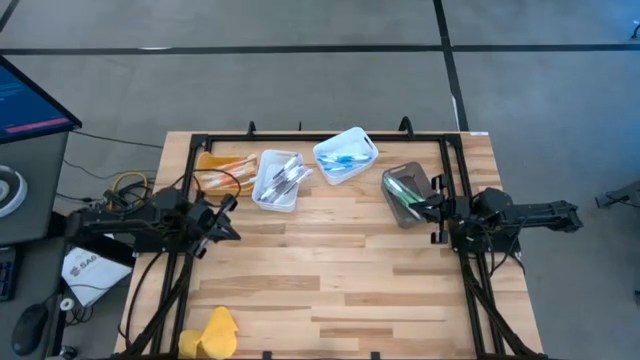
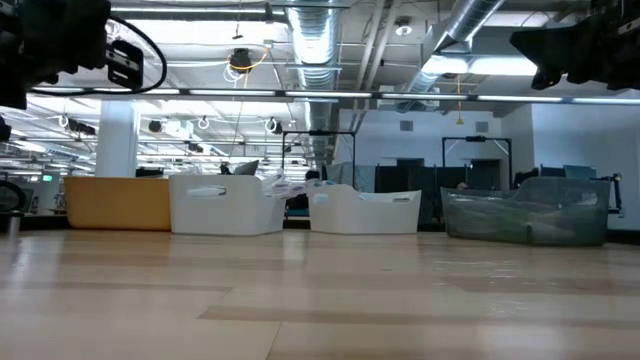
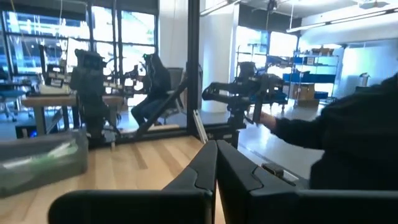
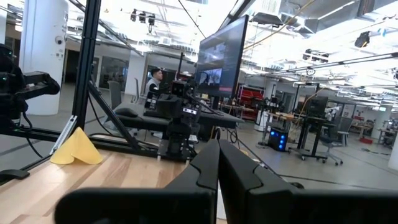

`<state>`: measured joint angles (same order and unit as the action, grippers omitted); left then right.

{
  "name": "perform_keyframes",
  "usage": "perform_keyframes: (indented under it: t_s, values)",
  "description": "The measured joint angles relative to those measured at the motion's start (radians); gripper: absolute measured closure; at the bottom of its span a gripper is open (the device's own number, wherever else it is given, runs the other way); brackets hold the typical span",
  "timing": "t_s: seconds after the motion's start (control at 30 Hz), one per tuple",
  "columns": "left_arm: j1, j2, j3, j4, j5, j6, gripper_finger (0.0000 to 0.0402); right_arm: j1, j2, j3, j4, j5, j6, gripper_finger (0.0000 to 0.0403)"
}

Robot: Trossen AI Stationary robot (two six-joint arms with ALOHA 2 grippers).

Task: Pick & Place Toothbrushes
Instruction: Return to Home Position

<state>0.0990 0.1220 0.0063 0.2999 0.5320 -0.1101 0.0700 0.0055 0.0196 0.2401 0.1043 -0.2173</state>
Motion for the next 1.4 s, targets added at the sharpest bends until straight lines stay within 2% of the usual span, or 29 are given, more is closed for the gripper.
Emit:
perform_keyframes:
  t_s: [0.33, 0.77, 1.17, 1.4]
  values:
    - [0.000, -0.053, 0.000, 0.003, 0.000, 0.000, 0.0401, 0.000, 0.000, 0.001, 0.000, 0.000, 0.000, 0.0403]
    - [0.000, -0.010, 0.000, 0.008, 0.000, 0.000, 0.0401, 0.000, 0.000, 0.002, 0.000, 0.000, 0.000, 0.0403]
    - [0.000, -0.019, 0.000, 0.011, 0.000, 0.000, 0.0401, 0.000, 0.001, 0.002, 0.000, 0.000, 0.000, 0.0403]
    - [0.000, -0.111, 0.000, 0.013, 0.000, 0.000, 0.0401, 0.000, 0.001, 0.002, 0.000, 0.000, 0.000, 0.0403]
